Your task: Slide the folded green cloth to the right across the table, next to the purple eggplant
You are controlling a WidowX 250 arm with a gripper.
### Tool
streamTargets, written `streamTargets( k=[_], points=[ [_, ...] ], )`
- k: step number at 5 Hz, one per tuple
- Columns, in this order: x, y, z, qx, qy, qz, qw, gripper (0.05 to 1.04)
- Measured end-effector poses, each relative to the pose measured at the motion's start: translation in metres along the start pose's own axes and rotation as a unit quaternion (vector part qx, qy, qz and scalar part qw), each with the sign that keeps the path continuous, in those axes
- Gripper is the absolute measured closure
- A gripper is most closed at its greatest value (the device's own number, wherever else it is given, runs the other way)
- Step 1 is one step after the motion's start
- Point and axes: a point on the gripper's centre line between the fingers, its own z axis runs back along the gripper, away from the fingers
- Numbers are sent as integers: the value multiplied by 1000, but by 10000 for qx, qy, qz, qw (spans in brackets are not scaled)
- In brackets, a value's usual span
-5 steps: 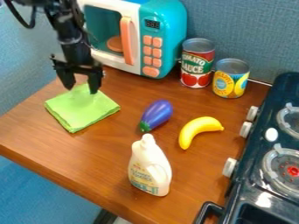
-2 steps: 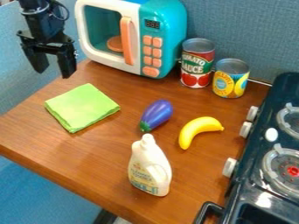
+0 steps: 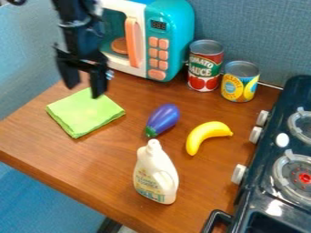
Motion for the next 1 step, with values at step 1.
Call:
streamTargets(
  k=[1],
  points=[
    [-1,-29,-6,-57,200,-380,9991,83]
  ],
)
